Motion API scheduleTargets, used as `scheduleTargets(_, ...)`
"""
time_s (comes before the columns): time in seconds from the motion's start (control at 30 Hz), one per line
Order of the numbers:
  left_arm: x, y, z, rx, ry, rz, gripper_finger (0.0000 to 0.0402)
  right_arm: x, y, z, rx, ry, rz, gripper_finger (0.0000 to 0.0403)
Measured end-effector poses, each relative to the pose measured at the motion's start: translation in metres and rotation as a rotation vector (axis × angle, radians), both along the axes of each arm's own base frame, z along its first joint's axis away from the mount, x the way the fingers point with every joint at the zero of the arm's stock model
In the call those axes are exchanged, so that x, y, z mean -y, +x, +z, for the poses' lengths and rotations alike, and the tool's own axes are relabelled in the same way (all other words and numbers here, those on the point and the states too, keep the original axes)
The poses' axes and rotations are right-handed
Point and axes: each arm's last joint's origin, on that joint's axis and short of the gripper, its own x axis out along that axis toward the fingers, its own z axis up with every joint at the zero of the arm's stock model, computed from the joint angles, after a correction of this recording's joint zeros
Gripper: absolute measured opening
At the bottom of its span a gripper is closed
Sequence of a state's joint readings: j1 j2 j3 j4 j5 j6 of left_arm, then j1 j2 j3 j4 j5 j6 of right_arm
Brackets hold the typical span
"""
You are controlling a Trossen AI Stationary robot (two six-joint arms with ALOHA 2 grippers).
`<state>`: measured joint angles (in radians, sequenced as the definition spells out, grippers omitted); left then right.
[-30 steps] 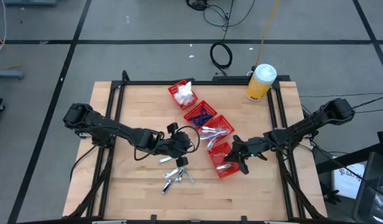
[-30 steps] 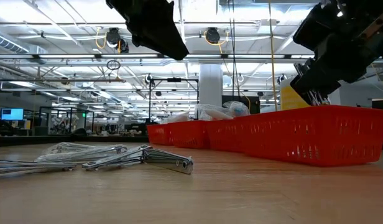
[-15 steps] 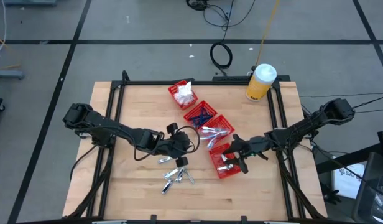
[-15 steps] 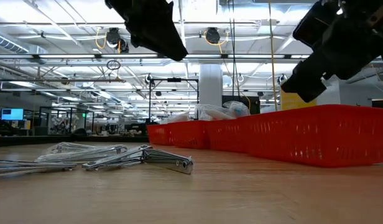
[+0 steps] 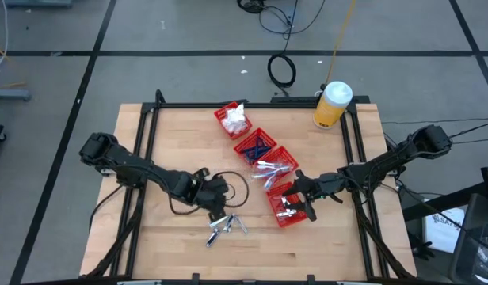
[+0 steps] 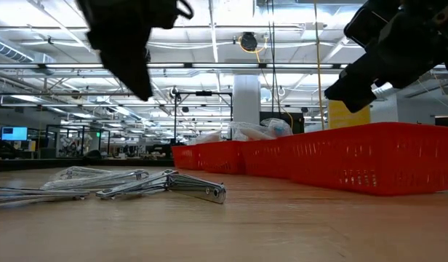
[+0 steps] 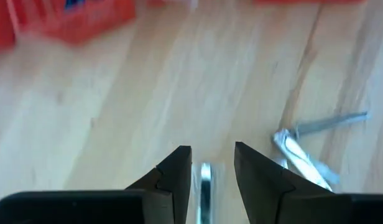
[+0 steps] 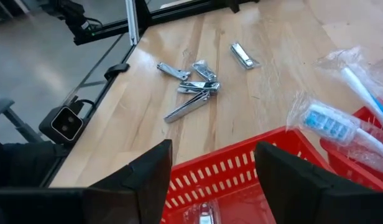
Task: Pick & Place Travel size toiletries
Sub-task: Put the nail cutter into the bottom red bin
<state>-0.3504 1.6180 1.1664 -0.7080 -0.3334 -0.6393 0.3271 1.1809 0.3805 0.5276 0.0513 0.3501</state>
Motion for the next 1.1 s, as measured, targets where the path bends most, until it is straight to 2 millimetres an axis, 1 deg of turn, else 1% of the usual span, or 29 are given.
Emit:
scheduleTargets(0.1, 0.007, -0.010, -0.003, -0.053, -0.056, 0.096, 0.0123, 0.000, 0.000, 0.000, 0.004, -0.016, 0.006, 0.0219)
scheduleTargets(0.17, 0.010, -0.016, -0.005, -0.096, -0.097, 0.164, 0.0131, 0.000, 0.000, 0.000, 0.006, -0.023, 0.009, 0.0221)
scheduleTargets(0.23, 0.011, -0.020, -0.008, -0.114, -0.120, 0.233, 0.0150, 0.000, 0.000, 0.000, 0.007, -0.026, 0.010, 0.0221)
scheduleTargets(0.33, 0.010, -0.027, -0.020, -0.138, -0.131, 0.304, 0.0194, 0.000, 0.000, 0.000, 0.014, -0.051, 0.020, 0.0219)
scheduleTargets(0.4, 0.008, -0.032, -0.032, -0.162, -0.136, 0.314, 0.0225, 0.000, 0.000, 0.000, 0.015, -0.054, 0.021, 0.0217)
scheduleTargets(0.5, 0.006, -0.038, -0.048, -0.173, -0.123, 0.279, 0.0263, 0.000, 0.000, 0.000, 0.016, -0.060, 0.023, 0.0216)
scheduleTargets(0.63, 0.006, -0.039, -0.063, -0.147, -0.164, 0.213, 0.0292, 0.000, 0.000, 0.000, 0.016, -0.060, 0.023, 0.0216)
scheduleTargets(0.77, 0.005, -0.040, -0.076, -0.116, -0.197, 0.132, 0.0300, 0.000, 0.000, 0.000, 0.016, -0.059, 0.022, 0.0214)
scheduleTargets(0.93, 0.001, -0.049, -0.092, -0.124, -0.165, 0.070, 0.0301, 0.000, 0.000, 0.000, 0.017, -0.063, 0.024, 0.0213)
scheduleTargets(1.1, -0.002, -0.055, -0.099, -0.131, -0.144, 0.040, 0.0291, 0.000, 0.000, 0.000, 0.018, -0.069, 0.026, 0.0214)
